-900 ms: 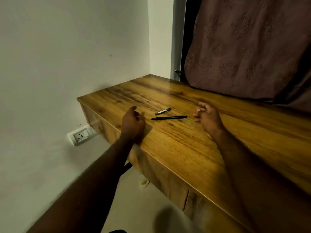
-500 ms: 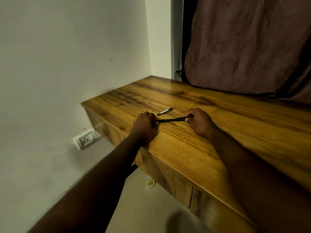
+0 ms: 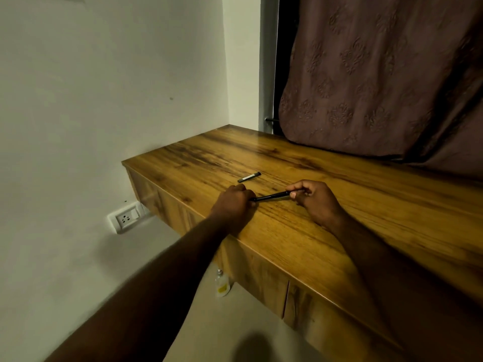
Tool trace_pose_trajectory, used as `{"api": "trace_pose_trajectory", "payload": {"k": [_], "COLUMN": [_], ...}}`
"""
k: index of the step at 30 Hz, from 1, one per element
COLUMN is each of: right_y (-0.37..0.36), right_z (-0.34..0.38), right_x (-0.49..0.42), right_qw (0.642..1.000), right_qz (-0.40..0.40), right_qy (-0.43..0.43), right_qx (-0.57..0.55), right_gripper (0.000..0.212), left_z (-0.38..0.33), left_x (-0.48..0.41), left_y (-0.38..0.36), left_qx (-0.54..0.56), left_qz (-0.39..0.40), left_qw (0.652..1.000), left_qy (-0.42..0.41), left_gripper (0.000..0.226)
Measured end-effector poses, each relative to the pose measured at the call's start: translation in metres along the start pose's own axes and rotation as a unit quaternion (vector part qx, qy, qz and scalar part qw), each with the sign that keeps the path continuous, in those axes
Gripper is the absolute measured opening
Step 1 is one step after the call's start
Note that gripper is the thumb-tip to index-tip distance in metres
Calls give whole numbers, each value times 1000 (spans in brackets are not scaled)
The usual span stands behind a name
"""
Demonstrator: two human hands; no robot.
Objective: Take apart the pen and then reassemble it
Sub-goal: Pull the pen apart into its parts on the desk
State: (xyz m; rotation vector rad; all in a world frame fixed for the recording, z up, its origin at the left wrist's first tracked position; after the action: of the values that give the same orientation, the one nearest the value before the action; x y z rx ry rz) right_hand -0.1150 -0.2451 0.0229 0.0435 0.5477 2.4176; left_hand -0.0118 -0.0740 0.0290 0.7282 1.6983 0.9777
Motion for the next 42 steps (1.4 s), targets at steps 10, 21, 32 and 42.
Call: {"api": "trace_pose_trajectory", "payload": {"k": [10,21,32,42], "right_y": [0,6,6,37], "right_z": [0,-3,-11,-10], "right_x": [-3,-6,-9,-20], "right_qw": [992,988,973,990], "right_qz": [32,34,19,-115], "right_qy": [-44,-56,-83,-13], "right_qx": [-113,-137,-217,76], "right_gripper": [6,17,9,15], "left_z": [5,-18,-26,-18], "left_x": [1,-13,-11,-8], "left_y": [-4,-3,3,5], "left_qx": [122,73,25,12], "left_qz": [-53,-73,-90,-88], "left_qw": [990,994,996,995], "left_qy": [49,29,-10,34], "left_gripper": [12,15,17,19]}}
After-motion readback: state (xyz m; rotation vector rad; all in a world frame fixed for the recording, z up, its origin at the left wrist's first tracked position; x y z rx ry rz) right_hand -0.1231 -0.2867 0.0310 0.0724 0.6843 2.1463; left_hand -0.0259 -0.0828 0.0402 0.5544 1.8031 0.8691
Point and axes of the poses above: each hand's wrist, its own x-axis away from the middle knuckle, its own y-axis out of the back of the hand, z = x × y, the point moved 7 cm from there along -x, towards the middle knuckle, and after that the axes turned 10 degrees about -y, right-handed, at the moved point
